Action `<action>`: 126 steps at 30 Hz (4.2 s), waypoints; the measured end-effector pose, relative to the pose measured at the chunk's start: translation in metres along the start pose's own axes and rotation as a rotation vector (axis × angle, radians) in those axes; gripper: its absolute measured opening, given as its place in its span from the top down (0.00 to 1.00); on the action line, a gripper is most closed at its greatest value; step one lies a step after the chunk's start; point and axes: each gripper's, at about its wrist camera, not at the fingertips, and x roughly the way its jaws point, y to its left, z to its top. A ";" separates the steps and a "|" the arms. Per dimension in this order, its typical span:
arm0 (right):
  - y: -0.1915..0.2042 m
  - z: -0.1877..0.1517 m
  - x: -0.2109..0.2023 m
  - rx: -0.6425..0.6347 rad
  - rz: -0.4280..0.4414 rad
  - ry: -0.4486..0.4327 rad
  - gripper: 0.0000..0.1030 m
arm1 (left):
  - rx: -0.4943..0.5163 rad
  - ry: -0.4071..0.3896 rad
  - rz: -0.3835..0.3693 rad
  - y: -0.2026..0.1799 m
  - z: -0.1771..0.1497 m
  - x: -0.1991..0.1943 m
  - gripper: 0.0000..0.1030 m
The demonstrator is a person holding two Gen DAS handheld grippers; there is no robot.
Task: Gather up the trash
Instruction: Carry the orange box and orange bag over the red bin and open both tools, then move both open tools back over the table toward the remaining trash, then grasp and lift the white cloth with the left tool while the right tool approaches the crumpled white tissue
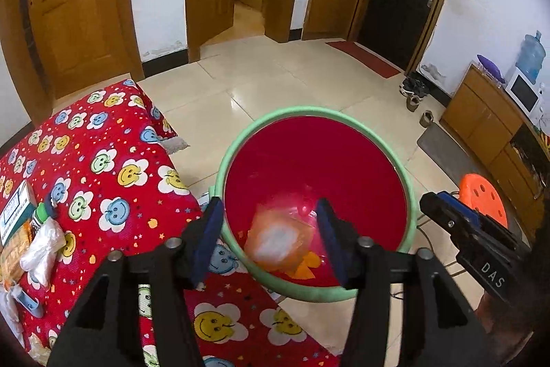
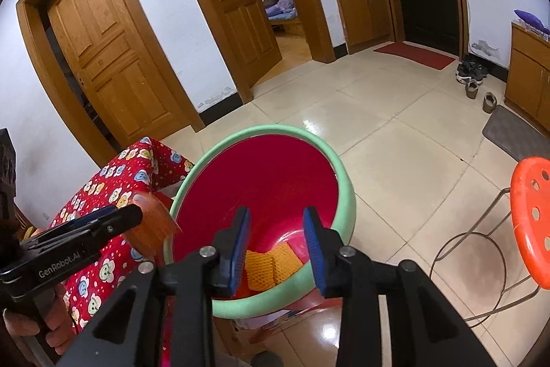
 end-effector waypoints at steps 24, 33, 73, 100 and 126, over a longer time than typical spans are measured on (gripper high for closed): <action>0.028 -0.006 -0.039 -0.033 0.055 -0.056 0.64 | -0.074 -0.054 0.067 0.031 -0.021 -0.064 0.43; 0.061 -0.018 -0.057 -0.073 0.118 -0.064 0.60 | -0.145 -0.097 0.131 0.066 -0.044 -0.107 0.43; 0.194 -0.088 -0.058 -0.276 0.284 0.071 0.56 | -0.464 -0.086 0.431 0.245 -0.155 -0.182 0.43; 0.212 -0.095 -0.015 -0.299 0.256 0.169 0.56 | -0.514 -0.003 0.402 0.285 -0.159 -0.132 0.43; 0.259 -0.114 -0.020 -0.383 0.373 0.213 0.55 | -0.540 -0.134 0.309 0.277 -0.167 -0.187 0.91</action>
